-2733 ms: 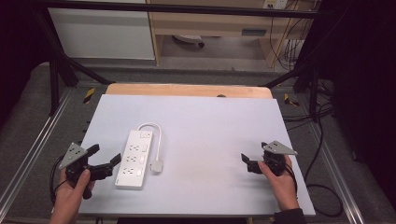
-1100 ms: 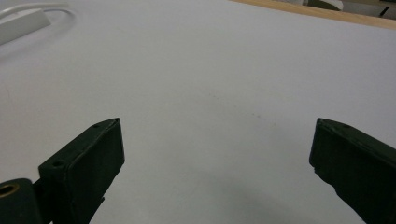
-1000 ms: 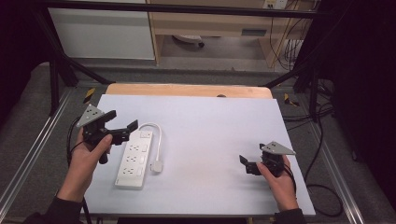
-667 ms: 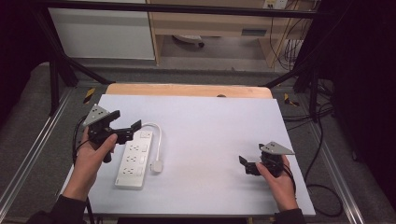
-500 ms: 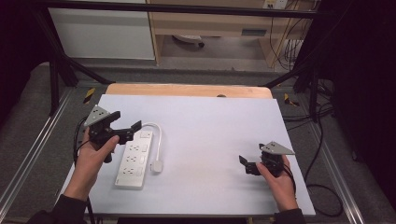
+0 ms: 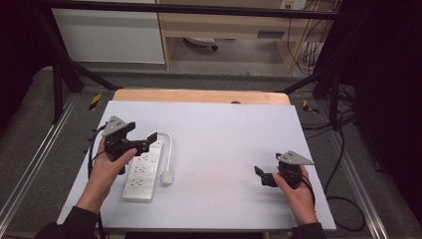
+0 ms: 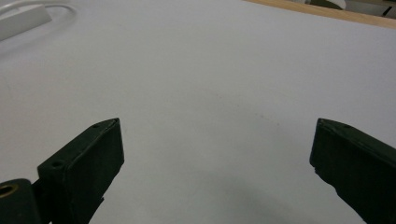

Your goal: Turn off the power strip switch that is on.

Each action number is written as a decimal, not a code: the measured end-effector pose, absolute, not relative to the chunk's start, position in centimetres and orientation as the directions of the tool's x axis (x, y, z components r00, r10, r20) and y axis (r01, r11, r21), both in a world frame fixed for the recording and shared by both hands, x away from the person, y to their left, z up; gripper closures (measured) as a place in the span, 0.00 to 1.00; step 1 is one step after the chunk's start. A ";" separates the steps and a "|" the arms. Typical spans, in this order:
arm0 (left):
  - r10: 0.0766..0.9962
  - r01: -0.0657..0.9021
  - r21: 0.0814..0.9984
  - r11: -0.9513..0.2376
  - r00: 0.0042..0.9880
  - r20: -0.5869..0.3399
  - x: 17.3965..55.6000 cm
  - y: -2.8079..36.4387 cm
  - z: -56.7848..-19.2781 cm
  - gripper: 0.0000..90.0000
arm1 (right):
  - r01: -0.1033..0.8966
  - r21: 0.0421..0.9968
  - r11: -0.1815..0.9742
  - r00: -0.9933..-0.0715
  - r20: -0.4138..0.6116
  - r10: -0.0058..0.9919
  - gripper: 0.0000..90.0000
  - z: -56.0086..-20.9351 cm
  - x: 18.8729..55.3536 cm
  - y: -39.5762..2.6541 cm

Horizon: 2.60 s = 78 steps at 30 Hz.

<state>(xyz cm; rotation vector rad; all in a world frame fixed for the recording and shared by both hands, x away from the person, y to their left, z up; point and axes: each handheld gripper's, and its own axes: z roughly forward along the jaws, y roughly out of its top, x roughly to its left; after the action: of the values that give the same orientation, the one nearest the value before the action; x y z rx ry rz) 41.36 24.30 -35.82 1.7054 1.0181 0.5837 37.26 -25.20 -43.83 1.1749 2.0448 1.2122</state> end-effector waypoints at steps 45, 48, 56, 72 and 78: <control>0.834 0.423 0.879 -0.218 0.549 -0.057 42.2 22.0 -39.5 0.31 | 0.432 0.866 0.251 -0.520 0.012 0.854 0.04 -43.9 37.3 -25.0; 0.834 0.425 0.879 -0.218 0.548 -0.058 42.3 22.0 -39.6 0.34 | 0.432 0.867 0.249 -0.520 0.014 0.854 0.04 -43.9 37.3 -25.1; 0.839 0.431 0.876 -0.215 0.541 -0.060 42.4 22.1 -39.7 0.47 | 0.432 0.867 0.247 -0.520 0.016 0.854 0.04 -43.9 37.3 -25.1; 0.843 0.459 0.863 -0.213 0.532 -0.075 42.5 22.8 -40.0 0.69 | 0.433 0.867 0.248 -0.520 0.015 0.854 0.04 -43.9 37.3 -25.1; 0.844 0.470 0.857 -0.211 0.530 -0.083 42.5 22.9 -40.2 0.75 | 0.433 0.867 0.247 -0.520 0.016 0.854 0.04 -43.9 37.3 -25.1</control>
<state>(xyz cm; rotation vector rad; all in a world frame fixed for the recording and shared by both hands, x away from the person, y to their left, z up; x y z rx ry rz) 42.54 22.94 -40.20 1.8539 1.0836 0.5136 37.28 -25.07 -43.86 1.1702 2.0601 1.2046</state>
